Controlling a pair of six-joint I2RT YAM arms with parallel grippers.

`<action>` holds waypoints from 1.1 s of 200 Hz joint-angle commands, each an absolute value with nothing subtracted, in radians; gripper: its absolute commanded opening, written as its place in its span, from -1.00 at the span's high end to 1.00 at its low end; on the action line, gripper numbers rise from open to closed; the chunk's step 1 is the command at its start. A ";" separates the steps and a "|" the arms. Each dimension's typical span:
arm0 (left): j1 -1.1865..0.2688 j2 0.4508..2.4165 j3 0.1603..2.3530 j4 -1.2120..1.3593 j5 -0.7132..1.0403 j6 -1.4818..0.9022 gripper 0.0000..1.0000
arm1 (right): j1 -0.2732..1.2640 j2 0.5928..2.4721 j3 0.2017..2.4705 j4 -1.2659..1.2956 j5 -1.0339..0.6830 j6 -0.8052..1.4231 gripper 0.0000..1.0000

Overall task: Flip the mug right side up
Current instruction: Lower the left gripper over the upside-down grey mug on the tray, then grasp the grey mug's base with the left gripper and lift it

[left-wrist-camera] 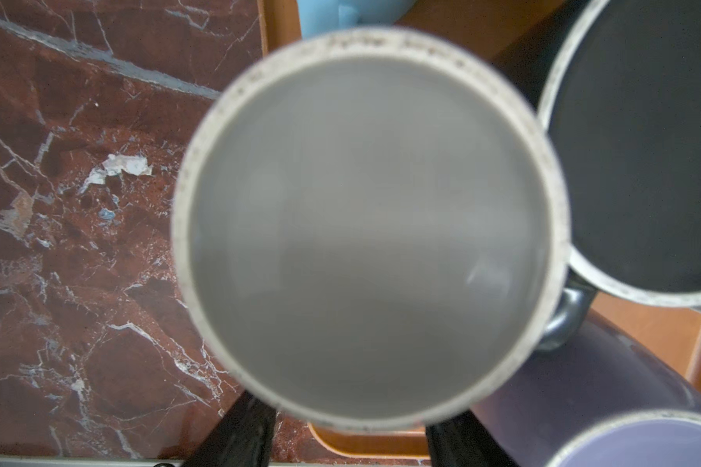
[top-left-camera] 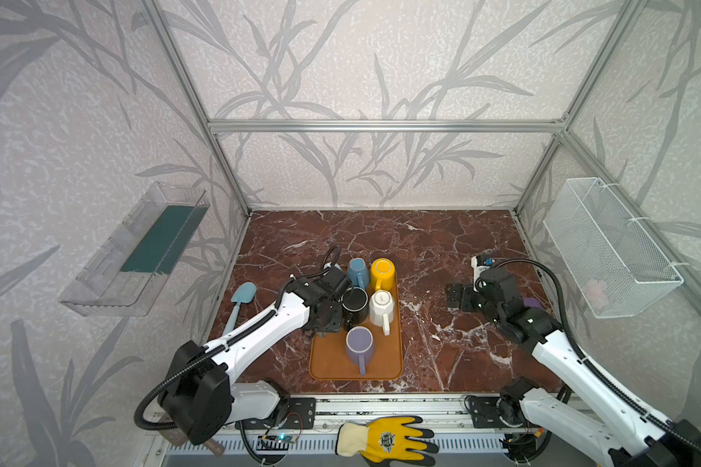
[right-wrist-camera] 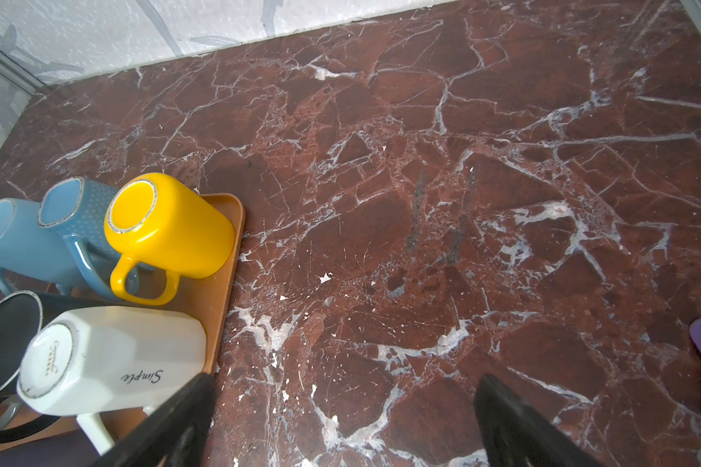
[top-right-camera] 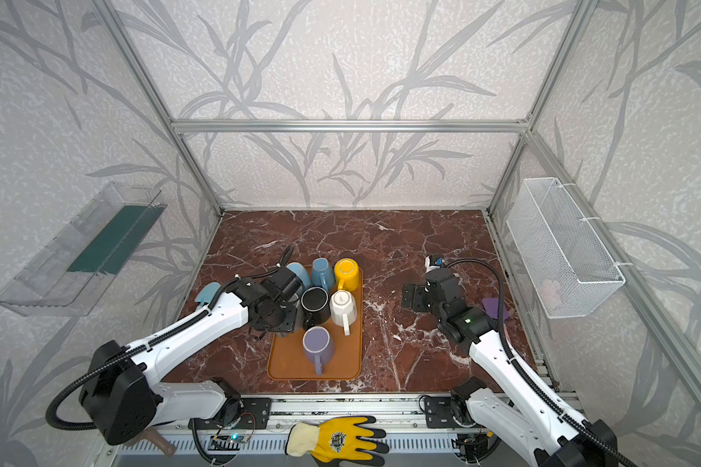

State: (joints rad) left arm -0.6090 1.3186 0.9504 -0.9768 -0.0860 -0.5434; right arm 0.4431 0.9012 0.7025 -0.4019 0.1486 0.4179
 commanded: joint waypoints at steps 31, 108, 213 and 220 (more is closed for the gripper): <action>-0.613 1.370 1.000 -1.016 -0.128 -0.532 -0.06 | 0.449 0.885 0.691 -0.418 0.165 0.408 -0.99; -0.614 1.432 1.037 -1.020 -0.134 -0.510 0.15 | 0.449 0.881 0.698 -0.416 0.154 0.414 -0.99; -0.613 1.450 1.026 -1.021 -0.141 -0.519 0.61 | 0.449 0.870 0.671 -0.405 0.150 0.419 -0.99; -0.613 1.447 1.025 -1.023 -0.142 -0.520 0.73 | 0.449 0.871 0.671 -0.404 0.147 0.421 -0.99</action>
State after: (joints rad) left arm -0.6090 1.4521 1.0145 -0.9985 -0.1162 -0.5163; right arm 0.4450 0.8745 0.6819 -0.4084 0.1490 0.4183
